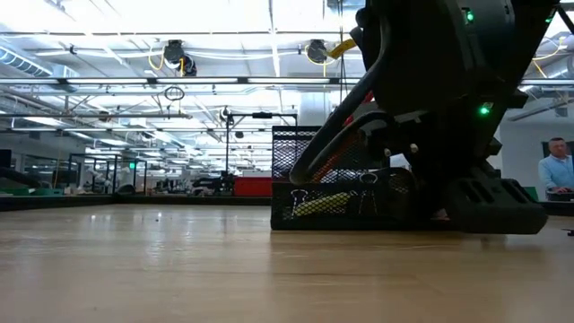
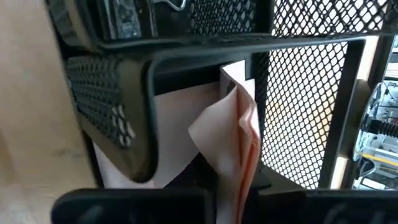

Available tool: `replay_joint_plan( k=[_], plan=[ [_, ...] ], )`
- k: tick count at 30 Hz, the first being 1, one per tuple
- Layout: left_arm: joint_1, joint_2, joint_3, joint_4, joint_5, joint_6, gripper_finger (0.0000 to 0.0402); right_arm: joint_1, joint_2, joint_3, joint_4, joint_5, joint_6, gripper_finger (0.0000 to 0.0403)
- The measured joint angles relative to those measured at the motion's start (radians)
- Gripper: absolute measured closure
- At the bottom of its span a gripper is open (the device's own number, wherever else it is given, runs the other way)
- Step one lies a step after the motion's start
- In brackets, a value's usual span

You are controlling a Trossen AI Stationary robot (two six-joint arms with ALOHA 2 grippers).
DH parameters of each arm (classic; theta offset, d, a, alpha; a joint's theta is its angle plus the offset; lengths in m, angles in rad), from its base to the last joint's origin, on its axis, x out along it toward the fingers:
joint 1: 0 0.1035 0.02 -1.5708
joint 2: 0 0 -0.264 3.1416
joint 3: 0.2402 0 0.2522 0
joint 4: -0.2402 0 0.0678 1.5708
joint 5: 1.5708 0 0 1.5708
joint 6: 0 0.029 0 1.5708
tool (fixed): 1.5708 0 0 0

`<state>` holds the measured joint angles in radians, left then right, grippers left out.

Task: Pick and place office supplies into organizer
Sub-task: Put the pink sticky notes into the black desk organizer

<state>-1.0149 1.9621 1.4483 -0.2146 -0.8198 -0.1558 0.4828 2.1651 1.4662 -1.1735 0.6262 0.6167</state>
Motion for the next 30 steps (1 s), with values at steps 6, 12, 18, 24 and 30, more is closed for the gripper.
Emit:
replay_joint_plan(
  k=[6,12,18,24,30],
  plan=[
    [0.0,0.0,0.0,0.0,0.007,-0.003,0.0396,0.001,0.0,0.0,0.004,-0.003,-0.001,0.0351],
    [0.0,0.0,0.0,0.0,0.007,-0.003,0.0396,0.001,-0.002,0.007,-0.012,-0.003,-0.001,0.0292],
    [0.0,0.0,0.001,0.0,0.007,-0.004,0.0396,0.003,-0.039,0.016,-0.035,-0.019,-0.002,0.0252],
    [0.0,0.0,0.001,0.002,0.007,-0.008,0.0396,0.006,-0.117,0.017,-0.033,-0.038,0.01,0.0237],
    [0.0,0.0,0.001,0.002,0.008,-0.014,0.0396,0.01,-0.162,0.017,-0.031,-0.067,0.002,0.0238]
  ],
)
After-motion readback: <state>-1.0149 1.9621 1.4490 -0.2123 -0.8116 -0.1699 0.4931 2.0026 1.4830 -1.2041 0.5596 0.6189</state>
